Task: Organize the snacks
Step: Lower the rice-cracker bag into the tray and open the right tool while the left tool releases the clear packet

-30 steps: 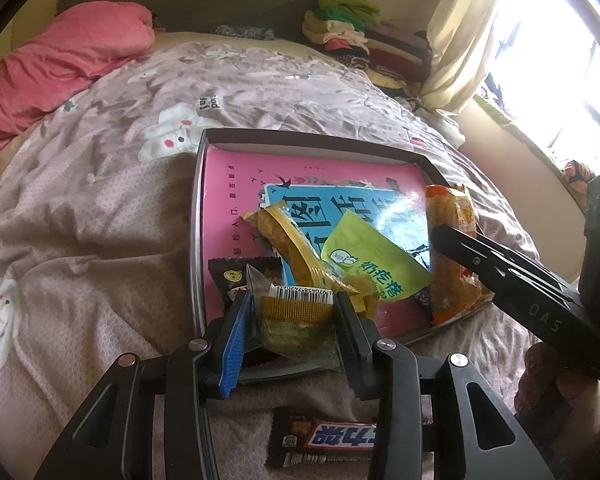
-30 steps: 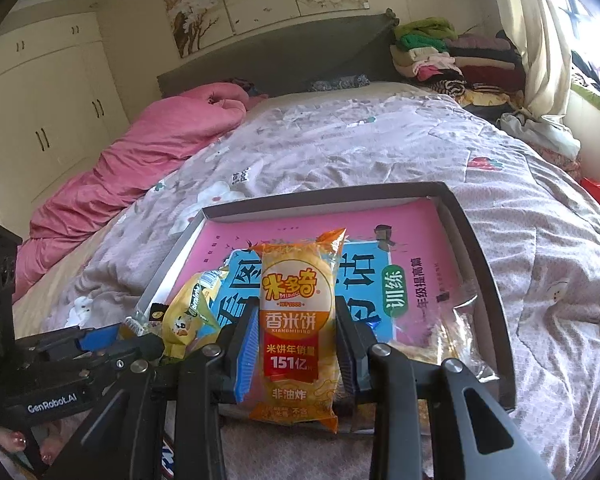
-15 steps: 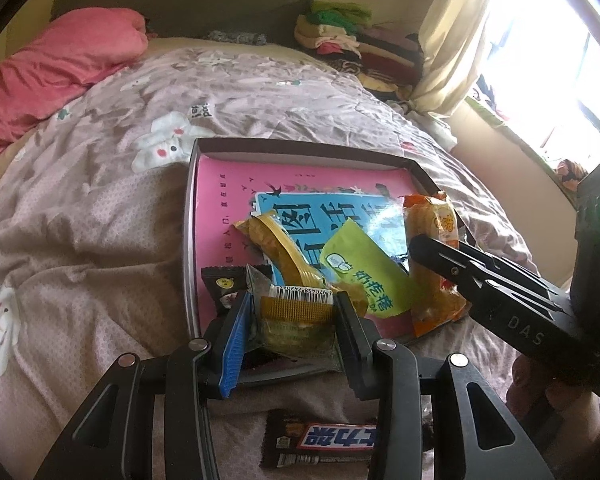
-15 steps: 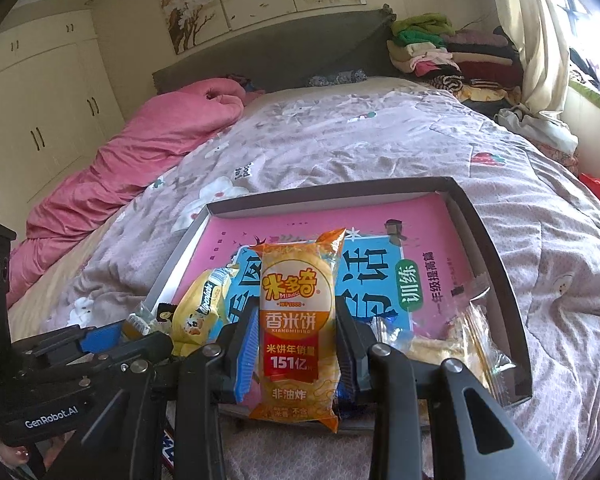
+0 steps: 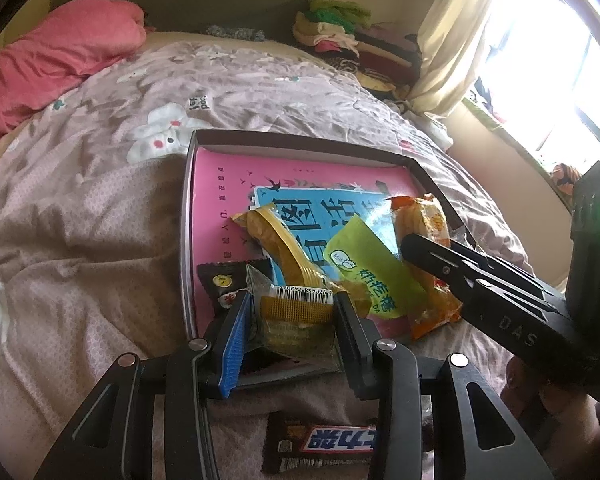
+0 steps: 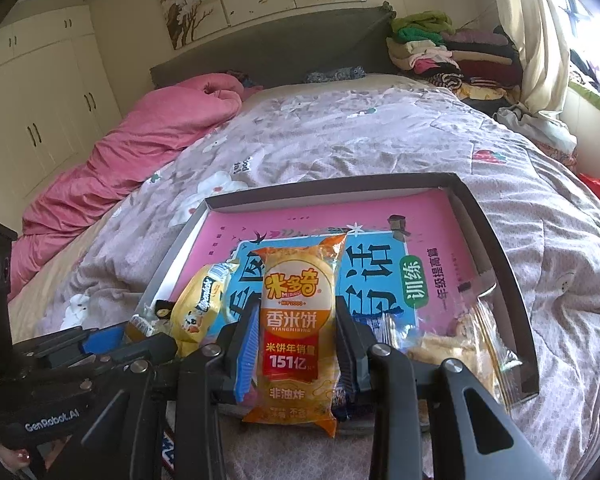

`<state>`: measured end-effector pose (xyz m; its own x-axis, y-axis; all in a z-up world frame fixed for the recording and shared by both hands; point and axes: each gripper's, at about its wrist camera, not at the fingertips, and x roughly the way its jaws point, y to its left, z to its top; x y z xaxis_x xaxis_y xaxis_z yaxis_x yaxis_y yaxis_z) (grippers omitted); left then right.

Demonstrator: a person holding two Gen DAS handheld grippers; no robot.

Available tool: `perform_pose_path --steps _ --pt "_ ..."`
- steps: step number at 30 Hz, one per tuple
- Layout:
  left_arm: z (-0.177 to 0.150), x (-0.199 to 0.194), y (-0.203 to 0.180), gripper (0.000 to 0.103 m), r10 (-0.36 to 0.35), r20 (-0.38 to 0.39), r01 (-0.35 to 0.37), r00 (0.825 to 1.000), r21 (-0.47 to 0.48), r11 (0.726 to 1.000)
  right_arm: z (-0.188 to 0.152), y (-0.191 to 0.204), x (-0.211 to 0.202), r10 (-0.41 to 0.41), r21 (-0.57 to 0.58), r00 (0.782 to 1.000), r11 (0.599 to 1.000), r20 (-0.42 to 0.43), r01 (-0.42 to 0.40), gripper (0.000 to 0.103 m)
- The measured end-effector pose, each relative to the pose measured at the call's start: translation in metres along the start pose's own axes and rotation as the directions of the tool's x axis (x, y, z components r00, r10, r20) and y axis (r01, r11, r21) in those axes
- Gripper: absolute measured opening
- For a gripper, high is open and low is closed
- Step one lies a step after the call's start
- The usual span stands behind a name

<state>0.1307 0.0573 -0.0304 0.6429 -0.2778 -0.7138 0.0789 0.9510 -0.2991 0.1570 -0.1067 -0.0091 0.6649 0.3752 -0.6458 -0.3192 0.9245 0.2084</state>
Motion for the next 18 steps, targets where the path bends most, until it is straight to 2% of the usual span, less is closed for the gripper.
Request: perform_pose_path --steps 18 --pt "0.003 0.005 0.002 0.044 -0.021 -0.001 0.021 1.0 0.008 1.0 -0.002 0.009 0.018 -0.014 -0.025 1.0 1.0 -0.024 0.013 0.035"
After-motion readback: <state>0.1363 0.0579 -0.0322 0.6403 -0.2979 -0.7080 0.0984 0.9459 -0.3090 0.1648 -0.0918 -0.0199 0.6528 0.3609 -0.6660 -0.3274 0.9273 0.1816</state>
